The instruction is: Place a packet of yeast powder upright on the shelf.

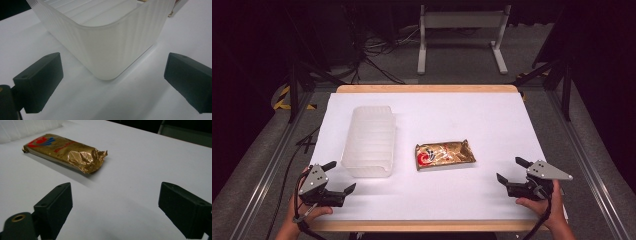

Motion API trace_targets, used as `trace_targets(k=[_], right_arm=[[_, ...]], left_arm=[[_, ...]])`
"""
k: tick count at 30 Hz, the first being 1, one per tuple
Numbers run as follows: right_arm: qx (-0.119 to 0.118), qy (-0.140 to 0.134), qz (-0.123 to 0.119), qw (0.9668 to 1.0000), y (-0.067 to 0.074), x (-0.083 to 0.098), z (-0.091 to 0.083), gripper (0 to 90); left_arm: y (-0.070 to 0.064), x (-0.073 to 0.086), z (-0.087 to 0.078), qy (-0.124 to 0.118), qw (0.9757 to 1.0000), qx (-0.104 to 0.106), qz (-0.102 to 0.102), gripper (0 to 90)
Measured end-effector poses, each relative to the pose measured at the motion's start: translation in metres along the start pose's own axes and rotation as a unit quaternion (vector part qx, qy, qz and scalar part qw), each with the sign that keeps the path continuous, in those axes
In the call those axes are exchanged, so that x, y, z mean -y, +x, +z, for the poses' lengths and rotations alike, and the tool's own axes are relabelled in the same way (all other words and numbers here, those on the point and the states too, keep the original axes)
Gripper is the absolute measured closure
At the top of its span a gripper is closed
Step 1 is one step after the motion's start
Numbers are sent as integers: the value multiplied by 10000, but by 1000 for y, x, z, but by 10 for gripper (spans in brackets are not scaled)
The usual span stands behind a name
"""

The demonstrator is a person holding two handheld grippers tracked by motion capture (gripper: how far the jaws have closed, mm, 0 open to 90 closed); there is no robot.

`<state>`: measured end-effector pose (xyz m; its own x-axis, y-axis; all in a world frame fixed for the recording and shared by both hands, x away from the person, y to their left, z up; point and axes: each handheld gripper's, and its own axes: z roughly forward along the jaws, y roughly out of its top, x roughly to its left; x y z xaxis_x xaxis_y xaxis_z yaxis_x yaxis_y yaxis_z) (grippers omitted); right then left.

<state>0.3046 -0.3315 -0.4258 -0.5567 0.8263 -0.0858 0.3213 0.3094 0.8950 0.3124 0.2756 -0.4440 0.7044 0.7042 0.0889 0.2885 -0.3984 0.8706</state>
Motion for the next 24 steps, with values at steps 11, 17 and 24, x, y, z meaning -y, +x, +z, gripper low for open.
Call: trace_targets(k=[11, 17, 24], right_arm=[[-88, 340, 172, 9992, 14, -7, 15, 196], [-299, 520, 352, 9976, 23, -15, 32, 234], [-633, 846, 590, 9927, 39, -28, 72, 272]], left_arm=[[6, 5, -5, -81, 9999, -80, -87, 57], [4, 5, -8, -104, 9999, -112, -35, 60], [4, 5, -7, -110, 9999, -80, -42, 59]])
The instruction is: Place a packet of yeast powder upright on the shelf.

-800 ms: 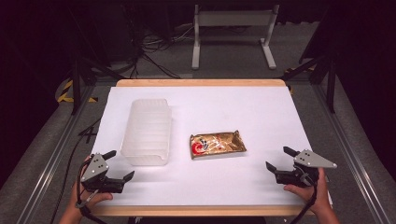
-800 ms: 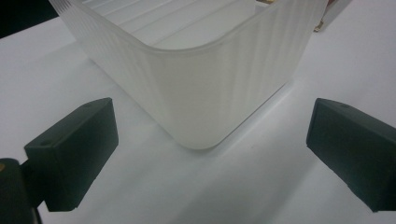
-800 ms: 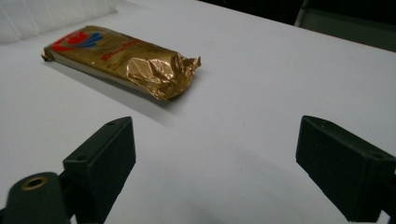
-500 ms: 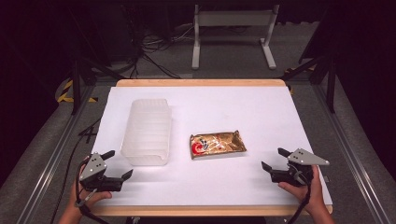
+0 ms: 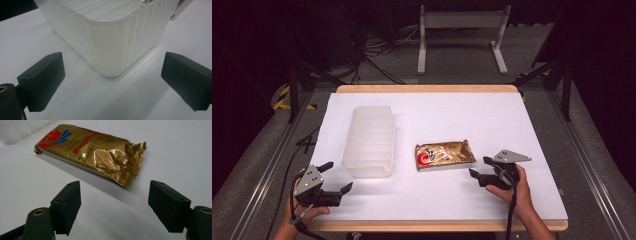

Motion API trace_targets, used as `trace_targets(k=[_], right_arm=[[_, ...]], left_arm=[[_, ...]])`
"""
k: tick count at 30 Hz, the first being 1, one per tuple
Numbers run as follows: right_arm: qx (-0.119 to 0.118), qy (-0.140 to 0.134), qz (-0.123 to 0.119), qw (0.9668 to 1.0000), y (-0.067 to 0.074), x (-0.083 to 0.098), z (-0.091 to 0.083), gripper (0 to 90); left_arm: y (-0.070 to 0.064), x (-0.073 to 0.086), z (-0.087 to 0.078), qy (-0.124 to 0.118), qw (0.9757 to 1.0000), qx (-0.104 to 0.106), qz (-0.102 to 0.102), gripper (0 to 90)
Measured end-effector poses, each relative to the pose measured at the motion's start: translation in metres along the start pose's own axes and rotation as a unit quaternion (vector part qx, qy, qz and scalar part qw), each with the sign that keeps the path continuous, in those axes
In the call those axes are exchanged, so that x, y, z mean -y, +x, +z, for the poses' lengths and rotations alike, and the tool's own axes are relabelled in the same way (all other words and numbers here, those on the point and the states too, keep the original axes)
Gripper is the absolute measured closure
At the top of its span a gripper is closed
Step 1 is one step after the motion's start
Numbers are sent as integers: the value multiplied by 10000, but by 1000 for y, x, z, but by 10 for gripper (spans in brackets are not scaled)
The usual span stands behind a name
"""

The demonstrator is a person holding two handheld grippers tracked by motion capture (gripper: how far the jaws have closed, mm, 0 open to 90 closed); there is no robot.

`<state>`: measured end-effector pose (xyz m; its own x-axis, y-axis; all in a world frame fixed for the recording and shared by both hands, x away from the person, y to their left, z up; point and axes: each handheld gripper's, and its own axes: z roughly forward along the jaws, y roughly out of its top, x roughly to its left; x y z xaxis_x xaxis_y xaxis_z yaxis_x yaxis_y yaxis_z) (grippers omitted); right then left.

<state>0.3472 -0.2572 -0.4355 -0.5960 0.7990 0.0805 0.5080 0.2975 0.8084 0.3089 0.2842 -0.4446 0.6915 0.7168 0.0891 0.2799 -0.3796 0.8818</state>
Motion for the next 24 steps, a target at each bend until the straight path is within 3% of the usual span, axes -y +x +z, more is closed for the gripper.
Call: trace_targets(k=[6, 7, 8, 10, 16, 21, 24], right_arm=[[-66, -13, 326, 9994, 0, -11, 17, 296], [-50, -100, 533, 9985, -3, -14, 19, 345], [-50, -100, 533, 9985, -3, -14, 19, 345], [5, -102, 814, 9966, -8, -15, 23, 361], [5, 160, 967, 9952, -9, -11, 33, 346], [-55, 72, 1305, 9914, -13, -18, 42, 354], [14, 115, 1352, 9908, -13, -20, 47, 345]], left_arm=[[-1, 0, 0, -29, 10000, 37, 29, 60], [-1, 0, -1, -25, 10000, 38, 41, 60], [-1, 0, 0, -24, 10000, 39, 29, 60], [-2, 0, 0, -13, 10000, 63, 34, 61], [-2, 0, 0, -19, 10000, 84, 20, 64], [-3, -2, 0, -55, 9999, 125, 23, 64], [-2, -1, 0, -68, 9999, 143, 5, 64]])
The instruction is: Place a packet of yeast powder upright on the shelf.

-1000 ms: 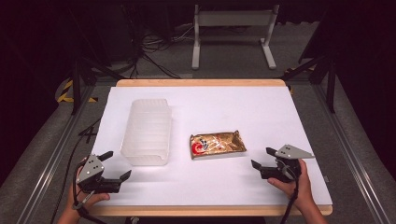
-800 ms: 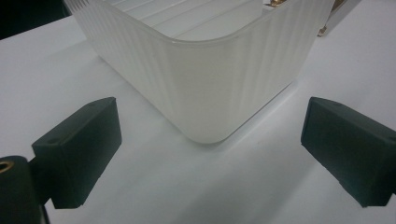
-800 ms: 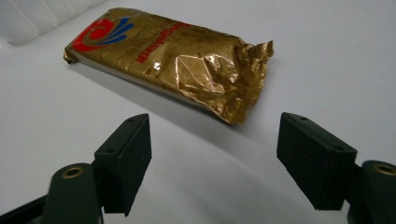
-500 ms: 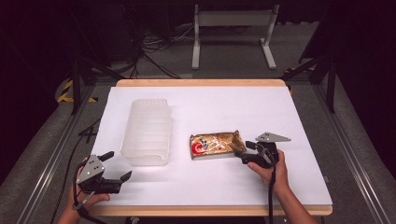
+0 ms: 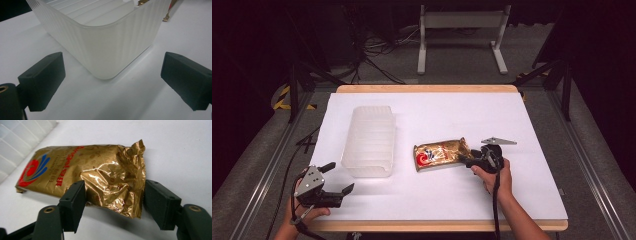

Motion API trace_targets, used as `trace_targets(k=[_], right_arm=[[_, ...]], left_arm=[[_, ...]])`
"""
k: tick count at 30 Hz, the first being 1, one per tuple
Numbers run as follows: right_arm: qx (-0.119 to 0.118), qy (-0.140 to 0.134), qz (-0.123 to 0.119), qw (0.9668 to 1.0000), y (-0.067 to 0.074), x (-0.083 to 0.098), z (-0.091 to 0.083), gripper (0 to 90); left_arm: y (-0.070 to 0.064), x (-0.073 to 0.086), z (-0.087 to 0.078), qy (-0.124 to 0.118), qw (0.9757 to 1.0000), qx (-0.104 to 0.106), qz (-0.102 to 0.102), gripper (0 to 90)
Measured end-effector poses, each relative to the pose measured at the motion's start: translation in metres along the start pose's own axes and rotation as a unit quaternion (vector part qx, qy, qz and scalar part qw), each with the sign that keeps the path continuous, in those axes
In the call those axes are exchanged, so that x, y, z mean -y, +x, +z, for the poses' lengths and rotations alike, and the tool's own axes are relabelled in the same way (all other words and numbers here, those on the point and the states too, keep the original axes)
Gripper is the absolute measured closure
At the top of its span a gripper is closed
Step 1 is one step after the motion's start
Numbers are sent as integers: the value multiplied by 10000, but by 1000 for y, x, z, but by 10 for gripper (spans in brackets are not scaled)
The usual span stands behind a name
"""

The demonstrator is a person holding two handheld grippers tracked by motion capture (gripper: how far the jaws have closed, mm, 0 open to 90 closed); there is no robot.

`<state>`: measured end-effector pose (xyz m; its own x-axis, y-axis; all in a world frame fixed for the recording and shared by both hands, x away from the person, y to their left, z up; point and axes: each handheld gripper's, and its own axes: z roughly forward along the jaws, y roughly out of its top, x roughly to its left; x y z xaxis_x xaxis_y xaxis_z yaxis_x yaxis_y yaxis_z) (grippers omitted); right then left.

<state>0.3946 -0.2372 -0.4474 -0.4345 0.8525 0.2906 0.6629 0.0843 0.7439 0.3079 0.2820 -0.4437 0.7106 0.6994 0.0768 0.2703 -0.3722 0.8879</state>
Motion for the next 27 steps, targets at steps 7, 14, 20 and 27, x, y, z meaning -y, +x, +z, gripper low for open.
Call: trace_targets(k=[7, 14, 20, 27], right_arm=[[228, 140, 39, 9996, 0, -8, 5, 430], [427, 151, -153, 9989, 1, -6, 5, 662], [244, 130, -457, 9986, 8, -6, 8, 801], [39, -113, -594, 9982, 13, -9, 0, 853]], left_arm=[[0, 0, -1, -33, 10000, 26, 18, 66], [-1, -1, 0, -12, 10000, 41, 17, 69], [-1, -1, 1, -3, 10000, 64, 27, 69], [2, 0, -2, -66, 10000, 39, -47, 72]])
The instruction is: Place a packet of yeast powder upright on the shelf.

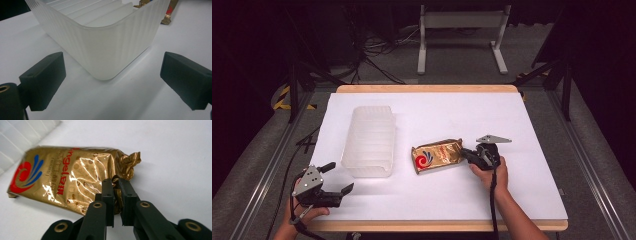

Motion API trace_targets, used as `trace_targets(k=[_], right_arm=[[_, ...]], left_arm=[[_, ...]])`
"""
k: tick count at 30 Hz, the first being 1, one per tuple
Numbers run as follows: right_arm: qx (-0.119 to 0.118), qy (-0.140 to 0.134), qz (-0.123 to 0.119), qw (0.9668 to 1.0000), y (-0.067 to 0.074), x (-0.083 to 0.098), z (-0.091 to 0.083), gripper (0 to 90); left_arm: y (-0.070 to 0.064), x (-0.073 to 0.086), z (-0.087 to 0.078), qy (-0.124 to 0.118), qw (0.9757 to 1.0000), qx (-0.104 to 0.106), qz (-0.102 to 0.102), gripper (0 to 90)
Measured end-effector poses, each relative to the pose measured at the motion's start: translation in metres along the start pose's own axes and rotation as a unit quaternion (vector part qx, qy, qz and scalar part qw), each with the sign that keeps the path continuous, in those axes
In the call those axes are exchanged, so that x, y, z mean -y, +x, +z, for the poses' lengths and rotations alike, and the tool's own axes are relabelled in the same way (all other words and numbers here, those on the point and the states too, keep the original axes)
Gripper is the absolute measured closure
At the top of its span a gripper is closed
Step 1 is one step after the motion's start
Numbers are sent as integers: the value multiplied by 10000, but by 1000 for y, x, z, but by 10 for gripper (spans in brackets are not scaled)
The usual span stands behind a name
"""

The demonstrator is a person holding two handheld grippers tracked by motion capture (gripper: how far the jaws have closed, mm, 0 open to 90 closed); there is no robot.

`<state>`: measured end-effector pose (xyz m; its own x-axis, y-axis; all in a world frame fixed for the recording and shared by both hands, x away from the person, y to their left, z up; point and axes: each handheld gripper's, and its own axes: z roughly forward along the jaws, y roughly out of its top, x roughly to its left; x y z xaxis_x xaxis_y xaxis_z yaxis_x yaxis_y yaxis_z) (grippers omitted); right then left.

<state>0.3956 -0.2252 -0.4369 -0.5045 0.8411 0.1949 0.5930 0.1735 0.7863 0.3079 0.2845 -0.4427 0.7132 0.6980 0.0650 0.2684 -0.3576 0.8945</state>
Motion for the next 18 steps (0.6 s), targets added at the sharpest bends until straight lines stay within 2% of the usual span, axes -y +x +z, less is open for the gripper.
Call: trace_targets(k=[1, 2, 3, 5, 7, 11, 12, 14, 15, 18], right_arm=[[-46, -126, -106, 9999, 3, -5, -6, 860], [-46, -126, -106, 9999, 3, -5, -6, 860], [-184, -317, -226, 9991, 6, -12, -15, 865], [-191, -377, -280, 9987, 8, -15, -20, 869], [-316, -563, -393, 9971, 10, -24, -28, 874], [-406, -765, -599, 9944, 14, -38, -36, 877], [-523, -819, -722, 9926, 15, -42, -37, 877], [-611, -909, -942, 9895, 19, -52, -42, 878], [-611, -909, -942, 9895, 19, -52, -42, 878], [-736, -1019, -1105, 9859, 25, -64, -49, 879]], left_arm=[[1, 0, -1, -11, 10000, -2, -28, 73], [1, 0, -1, -11, 10000, -2, -28, 73], [1, 0, -1, -16, 10000, -9, -47, 73], [1, 0, -1, -17, 10000, -20, -51, 73], [2, 0, -1, -51, 9999, 2, -100, 73], [2, 0, -2, -53, 9999, 5, -119, 73], [3, 0, -2, -72, 9999, 14, -123, 73], [3, 1, -2, -83, 9998, 36, -152, 72], [3, 1, -2, -80, 9998, 38, -154, 72], [3, 1, -3, -78, 9999, 24, -139, 72]])
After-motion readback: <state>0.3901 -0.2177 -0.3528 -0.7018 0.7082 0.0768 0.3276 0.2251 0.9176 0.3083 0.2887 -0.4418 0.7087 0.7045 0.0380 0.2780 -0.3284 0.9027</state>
